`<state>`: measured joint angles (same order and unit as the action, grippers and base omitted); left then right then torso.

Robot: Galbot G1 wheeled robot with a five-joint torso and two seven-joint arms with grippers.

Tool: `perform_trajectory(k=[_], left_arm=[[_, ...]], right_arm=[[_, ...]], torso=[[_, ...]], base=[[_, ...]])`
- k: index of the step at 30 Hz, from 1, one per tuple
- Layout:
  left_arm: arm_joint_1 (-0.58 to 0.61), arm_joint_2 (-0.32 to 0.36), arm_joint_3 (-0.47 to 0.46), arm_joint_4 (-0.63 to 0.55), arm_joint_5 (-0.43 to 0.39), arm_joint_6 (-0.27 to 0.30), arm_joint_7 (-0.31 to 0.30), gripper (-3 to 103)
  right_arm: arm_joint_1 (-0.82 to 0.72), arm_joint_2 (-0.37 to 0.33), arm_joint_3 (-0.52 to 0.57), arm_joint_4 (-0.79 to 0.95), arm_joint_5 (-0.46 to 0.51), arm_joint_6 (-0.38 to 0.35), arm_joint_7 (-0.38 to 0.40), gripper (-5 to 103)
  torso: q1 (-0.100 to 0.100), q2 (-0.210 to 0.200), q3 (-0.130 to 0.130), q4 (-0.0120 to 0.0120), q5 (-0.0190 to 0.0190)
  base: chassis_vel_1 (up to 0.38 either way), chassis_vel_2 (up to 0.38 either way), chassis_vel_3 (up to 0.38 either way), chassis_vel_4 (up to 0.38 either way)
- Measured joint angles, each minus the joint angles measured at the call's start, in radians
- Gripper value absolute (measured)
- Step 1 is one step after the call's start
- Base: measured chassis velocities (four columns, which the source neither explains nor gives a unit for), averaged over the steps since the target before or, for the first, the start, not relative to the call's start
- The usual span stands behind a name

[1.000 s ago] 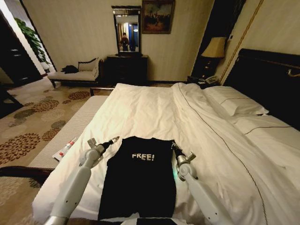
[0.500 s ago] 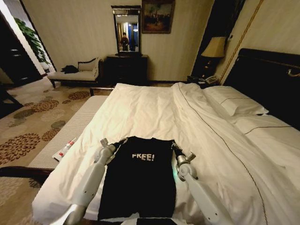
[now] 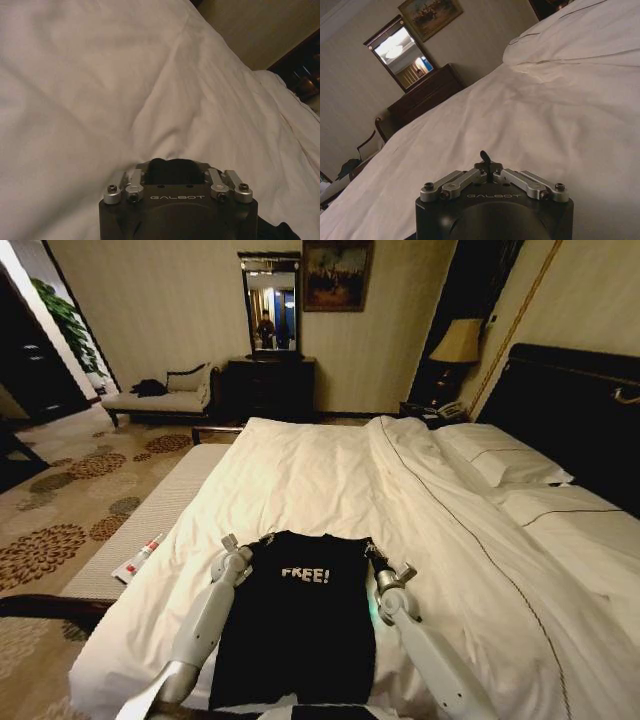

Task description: Fold the clothes on the bed.

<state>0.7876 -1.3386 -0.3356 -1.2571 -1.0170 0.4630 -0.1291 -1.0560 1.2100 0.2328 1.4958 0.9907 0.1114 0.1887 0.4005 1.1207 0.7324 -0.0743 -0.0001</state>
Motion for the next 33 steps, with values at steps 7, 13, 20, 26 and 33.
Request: perform_trajectory(k=[7,13,20,26,33], left_arm=[[0.003,0.001,-0.009,0.005,-0.001,-0.025,0.039,22],[0.002,0.005,-0.017,0.007,-0.002,-0.033,0.049,6],[-0.013,0.07,-0.041,-0.026,-0.04,-0.033,0.056,2],[-0.057,0.186,-0.038,-0.091,-0.108,-0.02,0.058,2],[-0.114,0.281,-0.014,-0.17,-0.171,-0.004,0.061,2]], right_arm=[[0.0,0.002,-0.001,-0.001,-0.007,-0.001,0.003,1],[0.0,-0.003,-0.001,0.002,-0.008,-0.001,0.007,1],[0.0,-0.071,-0.019,0.078,0.023,-0.006,0.029,1],[0.043,-0.216,-0.059,0.157,0.08,-0.017,0.015,1],[0.14,-0.31,-0.111,0.171,0.161,-0.003,-0.047,1]], torso=[[0.0,0.0,0.0,0.0,0.0],[0.0,0.0,0.0,0.0,0.0],[0.0,0.0,0.0,0.0,0.0],[0.0,0.0,0.0,0.0001,0.0],[0.0,0.0,0.0,0.0001,0.0001]], base=[[0.0,0.0,0.0,0.0],[0.0,0.0,0.0,0.0],[0.0,0.0,0.0,0.0],[0.0,0.0,0.0,0.0],[0.0,0.0,0.0,0.0]])
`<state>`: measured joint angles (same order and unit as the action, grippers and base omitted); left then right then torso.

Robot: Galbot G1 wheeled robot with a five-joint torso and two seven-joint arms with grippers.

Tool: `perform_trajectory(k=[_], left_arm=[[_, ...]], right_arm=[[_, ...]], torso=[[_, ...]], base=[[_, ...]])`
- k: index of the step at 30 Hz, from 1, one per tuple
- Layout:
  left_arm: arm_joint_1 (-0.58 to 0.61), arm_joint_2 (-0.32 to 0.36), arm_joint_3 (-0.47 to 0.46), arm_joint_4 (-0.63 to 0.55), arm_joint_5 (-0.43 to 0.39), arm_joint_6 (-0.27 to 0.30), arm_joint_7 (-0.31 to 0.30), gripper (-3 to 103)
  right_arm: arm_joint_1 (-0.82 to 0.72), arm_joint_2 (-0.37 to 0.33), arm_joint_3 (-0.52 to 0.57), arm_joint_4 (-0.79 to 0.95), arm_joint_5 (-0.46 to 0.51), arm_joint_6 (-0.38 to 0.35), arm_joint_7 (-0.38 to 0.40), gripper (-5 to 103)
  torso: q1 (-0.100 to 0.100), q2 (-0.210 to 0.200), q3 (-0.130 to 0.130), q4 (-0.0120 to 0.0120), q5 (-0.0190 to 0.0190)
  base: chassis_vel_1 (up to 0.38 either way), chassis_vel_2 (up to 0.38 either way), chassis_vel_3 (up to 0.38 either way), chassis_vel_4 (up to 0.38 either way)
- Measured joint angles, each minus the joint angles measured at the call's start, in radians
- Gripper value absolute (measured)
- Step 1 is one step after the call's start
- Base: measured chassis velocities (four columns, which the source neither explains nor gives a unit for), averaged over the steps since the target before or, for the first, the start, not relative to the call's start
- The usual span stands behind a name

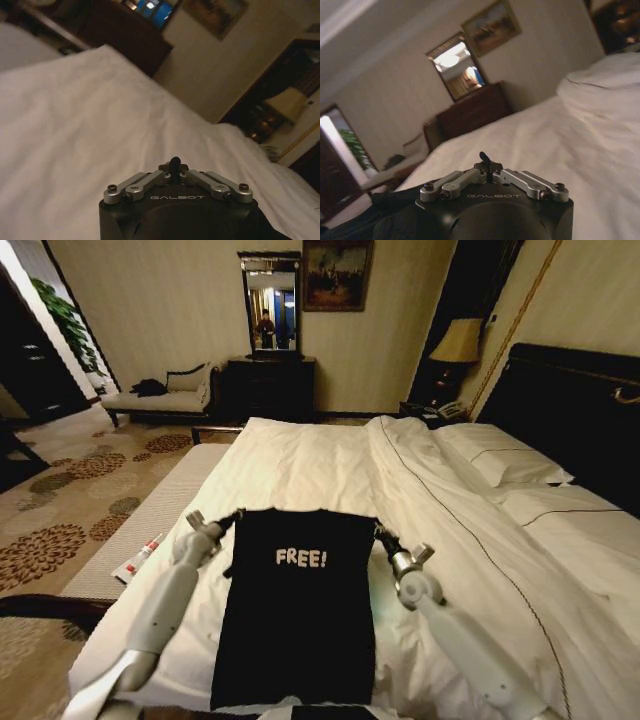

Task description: Fold the clothes on the bed.

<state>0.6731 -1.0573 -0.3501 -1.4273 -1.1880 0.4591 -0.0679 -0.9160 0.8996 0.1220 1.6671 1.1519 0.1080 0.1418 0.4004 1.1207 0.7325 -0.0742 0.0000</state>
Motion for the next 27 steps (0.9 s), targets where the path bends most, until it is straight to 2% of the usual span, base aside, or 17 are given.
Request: perform_trajectory(k=[5,6,12,15,17,20,21,22,25,26,27], left_arm=[[-0.068,0.051,0.028,-0.018,-0.048,0.007,0.001,2],[-0.111,0.067,0.044,-0.015,-0.06,0.007,0.0,2],[-0.265,0.081,0.083,0.035,-0.116,0.006,-0.006,2],[-0.284,0.096,0.087,0.013,-0.146,0.007,-0.015,2],[-0.251,0.114,0.075,-0.039,-0.162,0.009,-0.019,2],[-0.088,0.156,0.015,-0.176,-0.168,0.008,-0.028,2],[-0.088,0.156,0.015,-0.176,-0.168,0.008,-0.028,2],[-0.041,0.165,-0.002,-0.21,-0.165,0.006,-0.029,2],[0.228,0.184,-0.092,-0.393,-0.135,-0.006,-0.028,2],[0.228,0.184,-0.092,-0.393,-0.135,-0.006,-0.028,2],[0.301,0.18,-0.12,-0.437,-0.13,-0.005,-0.028,2]], right_arm=[[0.101,-0.032,-0.038,-0.009,0.046,0.018,-0.043,1],[0.165,-0.04,-0.051,-0.01,0.071,0.026,-0.057,1],[0.302,-0.046,-0.059,-0.026,0.136,0.03,-0.062,1],[0.319,-0.059,-0.054,-0.013,0.149,0.03,-0.059,1],[0.298,-0.082,-0.044,0.027,0.147,0.03,-0.051,1],[0.157,-0.136,0.0,0.137,0.111,0.03,-0.031,1],[0.157,-0.136,0.0,0.137,0.111,0.03,-0.031,1],[0.116,-0.144,0.011,0.157,0.1,0.03,-0.028,1],[-0.106,-0.166,0.065,0.228,-0.007,0.043,-0.014,1],[-0.106,-0.166,0.065,0.228,-0.007,0.043,-0.014,1],[-0.154,-0.162,0.071,0.236,-0.037,0.046,-0.006,1]], torso=[[0.0,0.0,0.0,-0.0002,0.0001],[0.0,0.0,0.0,0.0001,-0.0002],[0.0,0.0,0.0,-0.0002,0.0],[0.0,0.0,0.0,-0.0003,0.0003],[0.0,0.0,0.0,-0.0003,0.0002],[0.0,0.0,0.0,0.0,-0.0003],[0.0,0.0,0.0,0.0,-0.0003],[0.0,0.0,0.0,0.0001,-0.0005],[-0.001,0.0,-0.001,-0.0004,-0.0004],[-0.001,0.0,-0.001,-0.0004,-0.0004],[-0.001,0.0,0.0,-0.0002,-0.0008]], base=[[0.0,0.0,0.0,0.0],[0.0,0.0,0.0,0.0],[0.0,0.0,0.0,0.0],[0.0,0.0,0.0,0.0],[0.0,0.0,0.0,0.0],[0.0,0.0,0.0,0.0],[0.0,0.0,0.0,0.0],[0.0,0.0,0.0,0.0],[0.0,0.0,0.0,0.0],[0.0,0.0,0.0,0.0],[0.0,0.0,0.0,0.0]])
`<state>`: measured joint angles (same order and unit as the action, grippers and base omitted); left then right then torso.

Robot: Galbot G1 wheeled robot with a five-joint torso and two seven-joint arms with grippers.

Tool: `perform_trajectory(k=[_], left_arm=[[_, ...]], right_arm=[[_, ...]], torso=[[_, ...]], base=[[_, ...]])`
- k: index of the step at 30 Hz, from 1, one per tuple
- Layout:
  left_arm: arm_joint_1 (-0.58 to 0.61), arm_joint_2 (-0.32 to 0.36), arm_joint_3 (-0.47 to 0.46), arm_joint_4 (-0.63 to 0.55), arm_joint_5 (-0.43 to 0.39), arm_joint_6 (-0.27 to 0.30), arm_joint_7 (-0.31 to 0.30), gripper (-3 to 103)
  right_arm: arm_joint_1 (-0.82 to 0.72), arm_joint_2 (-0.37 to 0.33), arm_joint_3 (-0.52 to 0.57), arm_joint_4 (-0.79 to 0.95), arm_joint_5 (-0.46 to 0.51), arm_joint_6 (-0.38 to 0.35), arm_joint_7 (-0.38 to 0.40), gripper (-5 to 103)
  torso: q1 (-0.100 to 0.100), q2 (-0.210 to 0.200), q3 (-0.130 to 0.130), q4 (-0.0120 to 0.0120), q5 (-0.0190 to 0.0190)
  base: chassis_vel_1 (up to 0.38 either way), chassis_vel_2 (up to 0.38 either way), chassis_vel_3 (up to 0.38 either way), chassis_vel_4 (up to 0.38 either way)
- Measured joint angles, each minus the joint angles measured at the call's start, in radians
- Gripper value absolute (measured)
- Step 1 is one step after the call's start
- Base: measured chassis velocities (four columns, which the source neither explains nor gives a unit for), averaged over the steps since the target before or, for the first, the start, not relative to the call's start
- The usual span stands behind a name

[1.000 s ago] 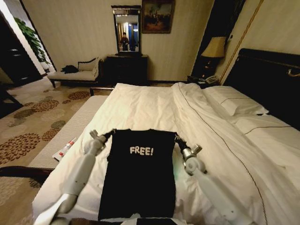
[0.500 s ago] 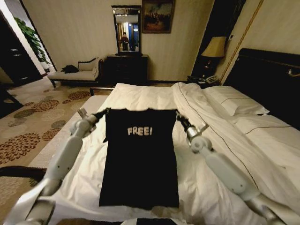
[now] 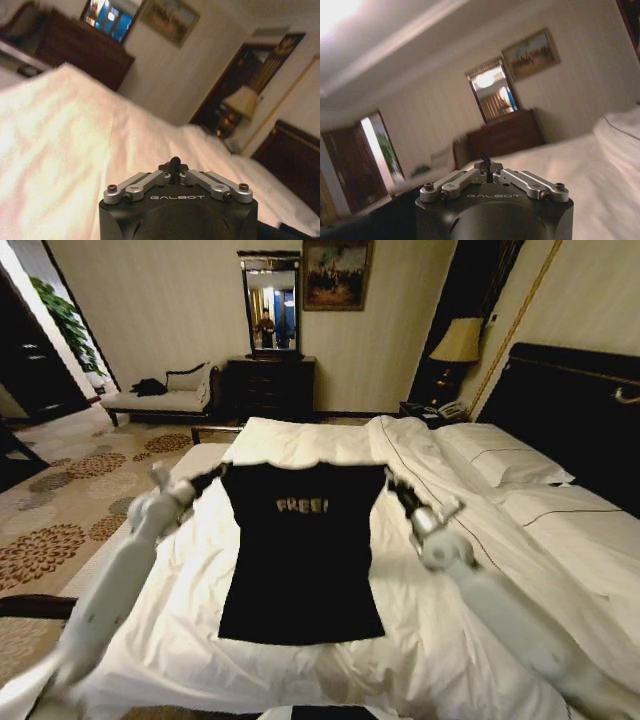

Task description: Fold the clothes on the bed.

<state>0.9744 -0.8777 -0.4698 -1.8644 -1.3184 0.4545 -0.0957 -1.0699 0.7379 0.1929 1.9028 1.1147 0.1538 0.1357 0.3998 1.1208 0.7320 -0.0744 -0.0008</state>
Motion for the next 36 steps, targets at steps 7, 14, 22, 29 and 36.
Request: perform_trajectory(k=[7,14,22,29,36], left_arm=[[0.349,-0.055,-0.1,-0.147,0.1,0.008,-0.01,2],[0.527,-0.076,-0.114,-0.187,0.234,0.006,0.018,2],[0.555,-0.089,-0.08,-0.165,0.33,0.004,0.024,2],[0.54,-0.093,-0.069,-0.116,0.36,0.002,0.021,2],[0.566,-0.084,-0.079,-0.131,0.383,0.002,0.021,2]], right_arm=[[-0.224,0.071,0.023,0.012,-0.089,0.002,0.057,1],[-0.371,0.106,0.052,0.009,-0.16,0.013,0.065,1],[-0.459,0.161,0.06,-0.037,-0.247,0.045,0.07,1],[-0.487,0.202,0.04,-0.047,-0.288,0.046,0.107,1],[-0.533,0.222,0.029,-0.031,-0.316,0.038,0.147,3]], torso=[[0.0,0.0,0.0,-0.0001,0.0009],[0.0,0.0,0.0,0.0001,0.0007],[0.001,0.0,0.0,0.0,0.0007],[0.001,0.0,0.0,0.0001,0.0006],[0.001,0.0,0.0,0.0001,0.0006]], base=[[0.0,0.0,0.0,0.0],[0.0,0.0,0.0,0.0],[0.0,0.0,0.0,0.0],[0.0,0.0,0.0,0.0],[0.0,0.0,0.0,0.0]])
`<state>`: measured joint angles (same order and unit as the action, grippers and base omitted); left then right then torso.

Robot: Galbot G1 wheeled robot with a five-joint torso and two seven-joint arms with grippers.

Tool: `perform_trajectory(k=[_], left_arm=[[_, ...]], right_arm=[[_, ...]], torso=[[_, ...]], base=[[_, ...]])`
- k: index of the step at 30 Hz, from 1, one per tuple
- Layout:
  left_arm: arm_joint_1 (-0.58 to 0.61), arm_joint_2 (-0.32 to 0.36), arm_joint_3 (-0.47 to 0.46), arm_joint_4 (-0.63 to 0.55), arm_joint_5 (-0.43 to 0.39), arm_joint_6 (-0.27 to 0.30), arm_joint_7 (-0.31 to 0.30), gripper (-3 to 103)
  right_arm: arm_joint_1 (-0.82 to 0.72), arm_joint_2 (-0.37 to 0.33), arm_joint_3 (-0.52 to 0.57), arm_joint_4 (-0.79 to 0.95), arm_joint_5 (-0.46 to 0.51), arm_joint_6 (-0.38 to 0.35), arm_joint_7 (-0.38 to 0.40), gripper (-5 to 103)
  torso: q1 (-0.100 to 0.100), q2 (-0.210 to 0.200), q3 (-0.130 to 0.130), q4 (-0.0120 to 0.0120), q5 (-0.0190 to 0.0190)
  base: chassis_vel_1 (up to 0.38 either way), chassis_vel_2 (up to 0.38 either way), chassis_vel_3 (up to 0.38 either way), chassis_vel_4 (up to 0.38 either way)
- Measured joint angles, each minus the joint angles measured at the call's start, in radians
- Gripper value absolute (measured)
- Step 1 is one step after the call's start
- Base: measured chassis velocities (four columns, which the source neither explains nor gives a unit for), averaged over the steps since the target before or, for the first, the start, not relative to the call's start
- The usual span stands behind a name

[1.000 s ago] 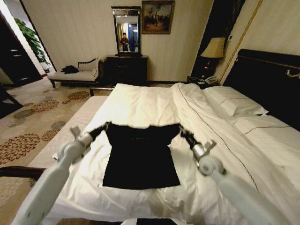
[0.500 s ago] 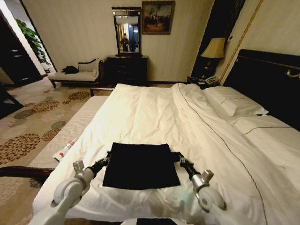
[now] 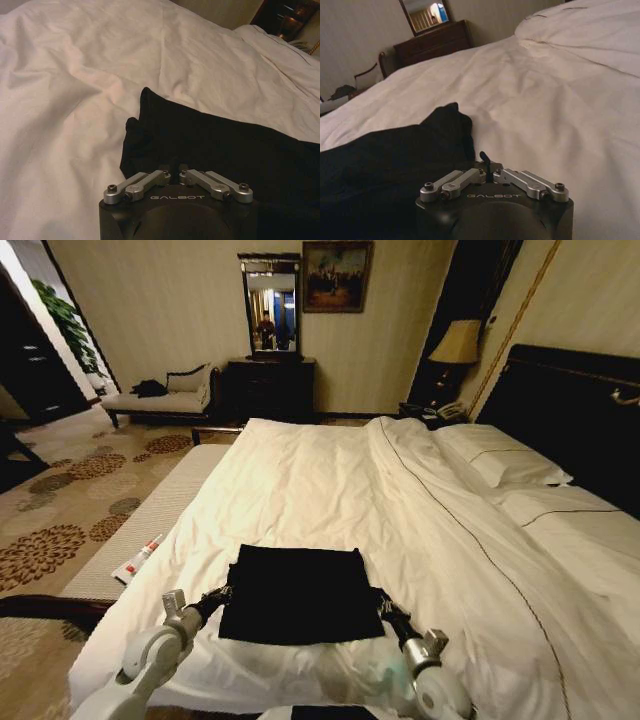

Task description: Fold the clothes on the bed.

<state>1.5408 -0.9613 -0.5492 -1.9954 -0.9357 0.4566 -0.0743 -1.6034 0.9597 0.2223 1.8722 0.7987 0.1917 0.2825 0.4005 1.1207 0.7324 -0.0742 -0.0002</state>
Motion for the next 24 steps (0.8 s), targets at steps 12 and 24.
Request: perform_trajectory(k=[12,24], left_arm=[[-0.002,0.001,-0.282,-0.169,-0.216,0.084,0.101,34],[-0.361,-0.063,-0.06,0.222,-0.109,0.049,0.044,77]], right_arm=[[-0.035,-0.002,0.196,0.264,0.077,-0.041,0.105,46],[0.125,0.016,0.131,0.164,0.129,-0.088,0.12,90]], torso=[[0.0,0.0,0.0,-0.0004,0.0002],[0.0,0.0,0.0,-0.0002,0.0005]], base=[[0.0,0.0,0.0,0.0],[0.0,0.0,0.0,0.0]])
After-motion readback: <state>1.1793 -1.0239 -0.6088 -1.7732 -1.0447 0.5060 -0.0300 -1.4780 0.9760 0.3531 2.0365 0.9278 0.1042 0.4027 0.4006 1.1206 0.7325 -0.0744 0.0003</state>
